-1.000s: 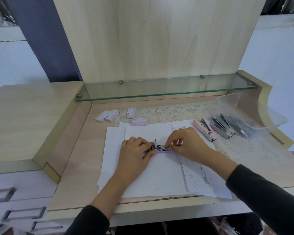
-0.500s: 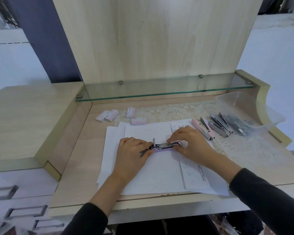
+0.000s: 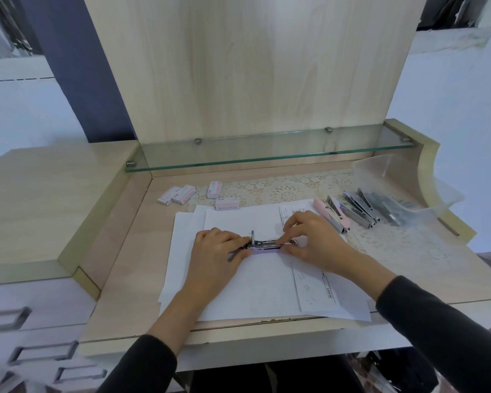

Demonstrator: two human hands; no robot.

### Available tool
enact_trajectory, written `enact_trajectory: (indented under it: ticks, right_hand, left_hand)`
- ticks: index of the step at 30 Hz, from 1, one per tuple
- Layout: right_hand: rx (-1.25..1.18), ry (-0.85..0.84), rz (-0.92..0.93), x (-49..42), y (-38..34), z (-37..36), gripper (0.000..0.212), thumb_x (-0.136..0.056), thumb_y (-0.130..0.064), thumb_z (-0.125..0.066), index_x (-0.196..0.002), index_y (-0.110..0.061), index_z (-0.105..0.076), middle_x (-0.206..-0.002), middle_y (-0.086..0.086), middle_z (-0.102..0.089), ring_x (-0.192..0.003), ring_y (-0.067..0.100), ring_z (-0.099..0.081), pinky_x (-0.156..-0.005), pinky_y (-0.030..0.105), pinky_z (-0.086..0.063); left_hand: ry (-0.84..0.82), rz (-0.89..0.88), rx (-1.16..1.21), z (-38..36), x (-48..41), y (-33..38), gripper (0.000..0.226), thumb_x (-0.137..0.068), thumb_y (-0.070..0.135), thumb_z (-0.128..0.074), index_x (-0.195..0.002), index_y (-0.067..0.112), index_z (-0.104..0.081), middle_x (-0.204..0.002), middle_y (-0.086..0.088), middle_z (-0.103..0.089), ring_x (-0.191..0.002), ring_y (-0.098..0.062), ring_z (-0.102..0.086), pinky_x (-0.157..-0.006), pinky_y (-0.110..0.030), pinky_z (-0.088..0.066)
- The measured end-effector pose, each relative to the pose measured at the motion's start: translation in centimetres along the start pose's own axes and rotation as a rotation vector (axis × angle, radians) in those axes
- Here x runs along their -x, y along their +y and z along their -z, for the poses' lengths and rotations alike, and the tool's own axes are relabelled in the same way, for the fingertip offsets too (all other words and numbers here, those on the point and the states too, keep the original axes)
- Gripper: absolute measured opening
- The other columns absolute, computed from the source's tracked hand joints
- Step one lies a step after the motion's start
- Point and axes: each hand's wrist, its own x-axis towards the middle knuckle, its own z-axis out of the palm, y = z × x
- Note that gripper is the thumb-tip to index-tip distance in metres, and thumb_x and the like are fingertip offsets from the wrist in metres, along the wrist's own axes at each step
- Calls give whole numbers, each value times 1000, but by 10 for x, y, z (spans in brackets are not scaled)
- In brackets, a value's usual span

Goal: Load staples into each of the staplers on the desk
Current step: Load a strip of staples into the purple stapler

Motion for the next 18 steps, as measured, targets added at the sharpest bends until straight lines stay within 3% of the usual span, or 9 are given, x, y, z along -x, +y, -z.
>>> enact_trajectory:
  ticks: [3, 4, 5, 6, 8, 12, 14, 18]
  right_hand:
    - [-32, 44, -11, 5, 11, 5, 7, -74, -17, -72, -79, -22, -74, -91, -2, -67, -68, -6, -52, -110, 30, -21]
    - [-58, 61, -19, 7, 13, 5, 7, -72, -15, -73, -77, -20, -74, -87, -1, -69, -63, -6, -52, -109, 34, -26]
    - [-92, 66, -35, 9, 12, 5, 9, -71, -12, -74, -77, -19, -74, -84, 0, -71, -61, -5, -54, -101, 32, -38]
    - [-126, 66, -60, 10, 10, 4, 11, -71, -10, -73, -79, -18, -74, -82, 1, -71, -59, -3, -55, -87, 22, -46]
    - [-174, 67, -100, 11, 6, 0, 18, -72, -6, -71, -88, -15, -73, -80, 1, -69, -60, -6, -54, -64, 6, -43]
    - [-195, 77, -102, 8, 6, -9, 17, -73, -5, -70, -89, -10, -73, -78, 2, -66, -65, -10, -53, -59, 5, -40]
    - [-198, 76, -84, 7, 7, -11, 15, -73, -5, -70, -87, -9, -74, -80, 5, -68, -66, -10, -53, -58, 5, -39]
    - [-208, 94, -71, 7, 7, -14, 14, -72, -5, -71, -85, -8, -74, -75, 1, -63, -60, -3, -54, -56, 6, -38]
  left_hand:
    - [-6, -8, 14, -2, 1, -2, 32, -76, 42, -52, -81, 19, -74, -74, 6, -71, -74, -9, -46, -70, -24, -31]
    - [1, -15, 17, -3, 1, -2, 31, -76, 42, -53, -81, 19, -74, -74, 6, -71, -74, -9, -47, -70, -25, -32]
    - [17, -26, 18, -2, 1, -2, 30, -76, 41, -55, -81, 18, -74, -74, 6, -71, -75, -9, -48, -72, -25, -33]
    - [40, -41, 19, -2, 0, -2, 29, -75, 40, -57, -80, 17, -74, -74, 5, -71, -75, -8, -49, -75, -25, -34]
    - [87, -60, 30, -2, 1, -1, 27, -73, 38, -61, -81, 15, -73, -75, 5, -72, -77, -6, -53, -82, -26, -35]
    - [89, 72, 163, 2, -1, 4, 29, -72, 36, -63, -85, 12, -74, -75, 3, -74, -78, -3, -57, -90, -10, -27]
    - [63, 167, 239, 5, -3, 7, 26, -71, 32, -68, -87, 12, -74, -76, 2, -74, -79, 0, -57, -87, -2, -26]
    - [-31, 292, 301, 11, -15, 11, 10, -74, 14, -73, -84, 15, -75, -80, -1, -74, -77, -7, -60, -73, 0, -33]
